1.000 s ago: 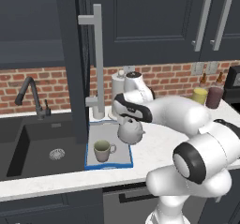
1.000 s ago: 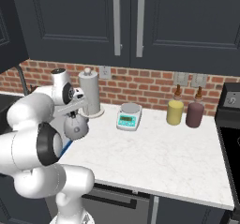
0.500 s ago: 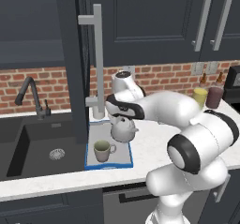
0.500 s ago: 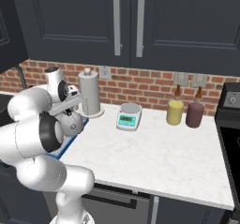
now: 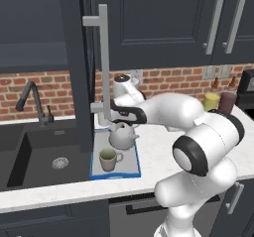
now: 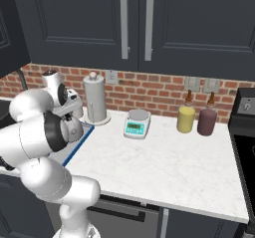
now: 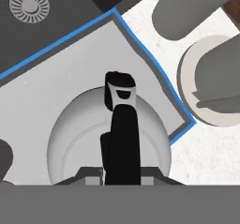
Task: Pick the kettle from the counter and place it on the tray. Then pick the mug from the cabinet and place it on the tray. Then close the cabinet doors.
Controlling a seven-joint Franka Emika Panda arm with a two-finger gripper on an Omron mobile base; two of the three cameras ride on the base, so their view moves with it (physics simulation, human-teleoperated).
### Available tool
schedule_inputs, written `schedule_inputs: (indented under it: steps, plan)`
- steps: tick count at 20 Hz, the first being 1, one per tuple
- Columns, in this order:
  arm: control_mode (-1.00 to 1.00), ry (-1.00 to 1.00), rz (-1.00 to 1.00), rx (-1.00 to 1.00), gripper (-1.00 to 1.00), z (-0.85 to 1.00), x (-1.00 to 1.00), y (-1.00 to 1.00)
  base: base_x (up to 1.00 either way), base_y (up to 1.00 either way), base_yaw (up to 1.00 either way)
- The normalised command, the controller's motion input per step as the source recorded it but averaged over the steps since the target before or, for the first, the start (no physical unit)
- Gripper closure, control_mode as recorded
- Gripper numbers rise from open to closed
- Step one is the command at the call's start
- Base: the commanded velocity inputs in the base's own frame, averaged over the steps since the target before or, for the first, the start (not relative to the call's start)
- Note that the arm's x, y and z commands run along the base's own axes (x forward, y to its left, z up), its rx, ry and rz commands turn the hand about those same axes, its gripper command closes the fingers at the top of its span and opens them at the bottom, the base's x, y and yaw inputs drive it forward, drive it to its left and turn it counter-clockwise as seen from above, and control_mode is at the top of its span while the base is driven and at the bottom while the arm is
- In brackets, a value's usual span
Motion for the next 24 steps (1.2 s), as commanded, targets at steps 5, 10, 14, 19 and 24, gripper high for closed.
schedule_inputs:
  steps: [5, 10, 14, 19, 24]
  plan:
    - [-1.00, 0.00, 0.01, 0.00, 1.00, 0.00, 0.24, 0.08, 0.00, 0.00, 0.00]
    - [-1.00, 0.00, 0.00, 0.00, 1.00, -0.09, 0.20, 0.02, 0.00, 0.00, 0.00]
    - [-1.00, 0.00, 0.00, 0.00, 1.00, -0.15, 0.12, 0.12, 0.00, 0.00, 0.00]
    - [-1.00, 0.00, 0.00, 0.00, 1.00, -0.17, 0.02, 0.13, 0.00, 0.00, 0.00]
    - [-1.00, 0.00, 0.00, 0.00, 1.00, -0.14, 0.02, 0.10, 0.00, 0.00, 0.00]
